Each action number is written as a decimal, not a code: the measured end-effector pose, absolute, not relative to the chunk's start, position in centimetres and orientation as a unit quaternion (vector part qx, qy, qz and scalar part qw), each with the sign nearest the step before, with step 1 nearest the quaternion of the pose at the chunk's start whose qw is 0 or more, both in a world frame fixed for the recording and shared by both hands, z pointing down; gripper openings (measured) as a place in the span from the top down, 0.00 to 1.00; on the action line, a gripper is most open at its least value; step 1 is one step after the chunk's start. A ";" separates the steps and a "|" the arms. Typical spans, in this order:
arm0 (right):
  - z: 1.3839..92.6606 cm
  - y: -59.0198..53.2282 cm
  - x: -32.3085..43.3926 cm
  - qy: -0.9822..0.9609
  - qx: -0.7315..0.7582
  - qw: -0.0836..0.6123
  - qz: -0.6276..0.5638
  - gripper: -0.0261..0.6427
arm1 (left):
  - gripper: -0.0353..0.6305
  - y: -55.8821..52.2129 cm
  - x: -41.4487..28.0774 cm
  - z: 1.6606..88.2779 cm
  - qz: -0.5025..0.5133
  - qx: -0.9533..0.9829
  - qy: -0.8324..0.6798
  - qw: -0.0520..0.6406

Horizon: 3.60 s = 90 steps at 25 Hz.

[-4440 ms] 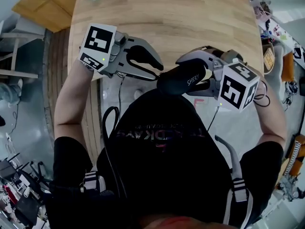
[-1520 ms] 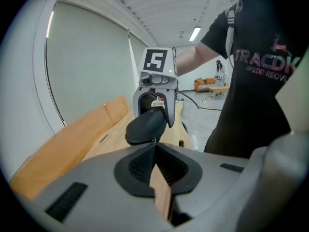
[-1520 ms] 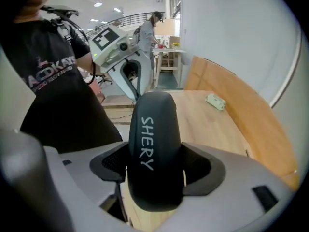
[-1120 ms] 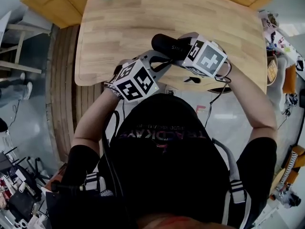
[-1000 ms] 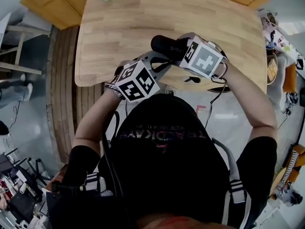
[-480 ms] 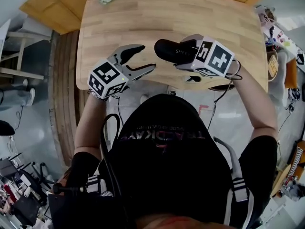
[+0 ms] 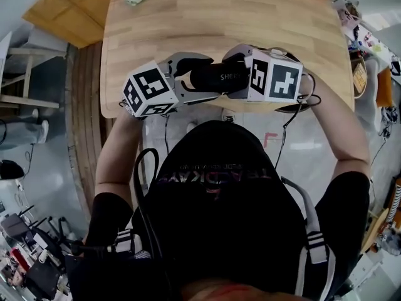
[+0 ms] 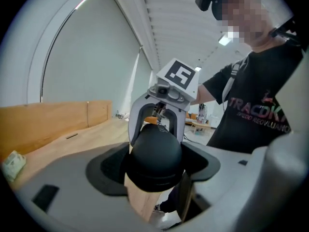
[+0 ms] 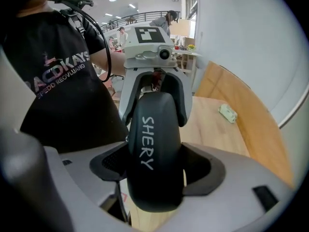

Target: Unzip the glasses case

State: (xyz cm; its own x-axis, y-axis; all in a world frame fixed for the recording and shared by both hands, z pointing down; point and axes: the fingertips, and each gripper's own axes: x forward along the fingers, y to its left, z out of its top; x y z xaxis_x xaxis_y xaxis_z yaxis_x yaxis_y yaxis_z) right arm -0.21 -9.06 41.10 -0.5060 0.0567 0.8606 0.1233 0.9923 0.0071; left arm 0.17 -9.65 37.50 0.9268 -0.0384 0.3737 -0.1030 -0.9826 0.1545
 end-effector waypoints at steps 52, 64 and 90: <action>34.5 -15.3 -4.2 -0.876 0.406 0.191 -0.177 0.93 | 0.48 -18.8 -7.8 34.4 0.025 0.932 -0.294 0.210; 33.8 -14.7 -1.8 -0.913 0.380 0.142 -0.047 0.93 | 0.48 -16.6 -8.6 33.3 0.003 0.965 -0.208 0.159; 30.5 -7.7 1.4 -0.958 0.225 0.157 -0.090 0.93 | 0.50 -5.3 -7.4 31.2 0.025 0.984 0.138 0.114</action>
